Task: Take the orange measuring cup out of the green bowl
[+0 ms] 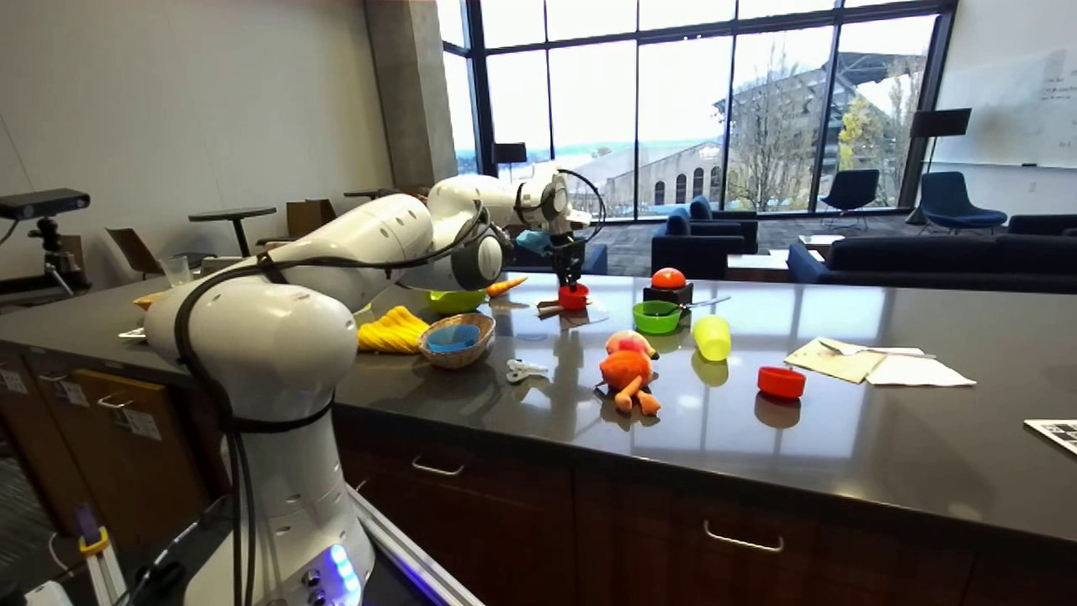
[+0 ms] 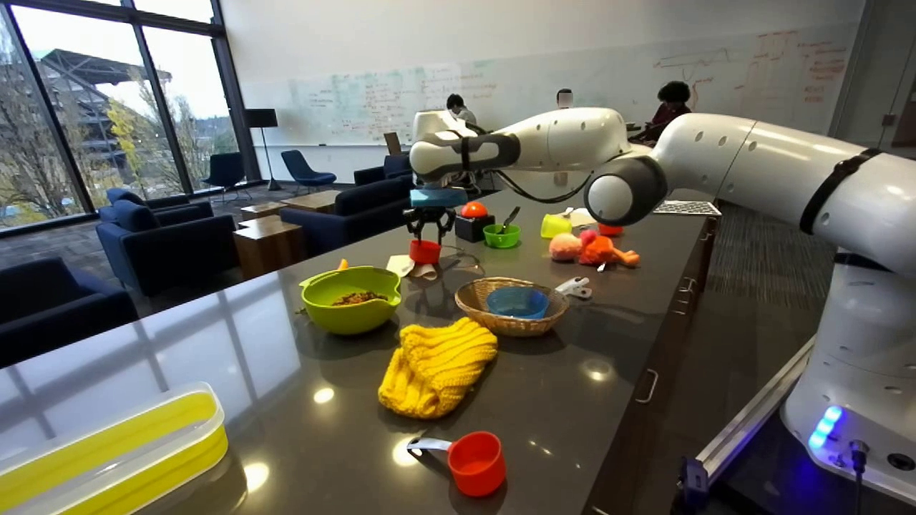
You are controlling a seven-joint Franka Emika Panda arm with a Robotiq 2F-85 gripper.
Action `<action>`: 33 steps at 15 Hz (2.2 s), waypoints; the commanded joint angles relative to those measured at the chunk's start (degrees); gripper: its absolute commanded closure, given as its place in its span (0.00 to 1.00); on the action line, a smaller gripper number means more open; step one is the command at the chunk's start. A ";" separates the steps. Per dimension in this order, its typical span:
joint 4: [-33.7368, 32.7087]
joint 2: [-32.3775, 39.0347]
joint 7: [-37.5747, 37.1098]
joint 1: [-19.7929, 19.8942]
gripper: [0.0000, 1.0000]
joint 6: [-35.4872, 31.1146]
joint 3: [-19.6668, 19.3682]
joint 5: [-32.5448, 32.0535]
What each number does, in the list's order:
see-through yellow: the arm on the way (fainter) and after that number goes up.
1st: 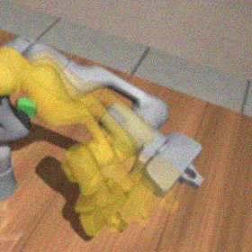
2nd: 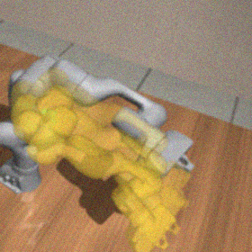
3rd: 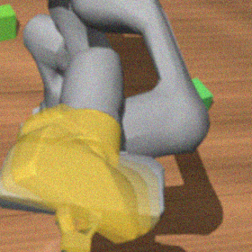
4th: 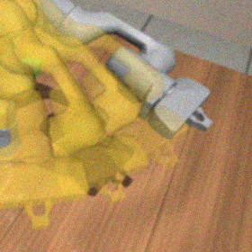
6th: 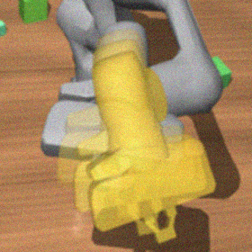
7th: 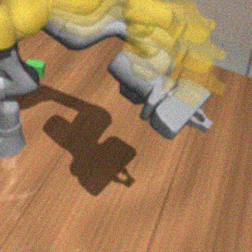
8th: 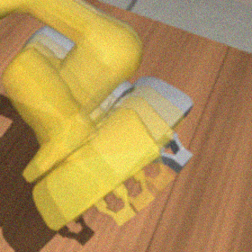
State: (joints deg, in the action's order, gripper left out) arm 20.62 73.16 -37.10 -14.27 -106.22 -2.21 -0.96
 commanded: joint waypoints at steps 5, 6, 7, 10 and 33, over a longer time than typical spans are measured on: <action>0.81 -1.97 11.19 -8.90 0.00 7.98 -3.75 -8.02; 0.65 -1.79 12.62 -10.00 0.00 8.25 -4.43 -9.36; 0.43 -1.50 13.90 -11.06 0.00 7.98 -5.19 -10.76; 0.24 -0.94 15.22 -14.32 0.00 5.14 -8.07 -15.49; -0.39 -4.52 -27.10 -27.43 0.00 14.98 -14.53 -20.15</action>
State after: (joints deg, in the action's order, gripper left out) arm 20.23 69.99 -58.29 -42.26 -96.19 -17.55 -22.48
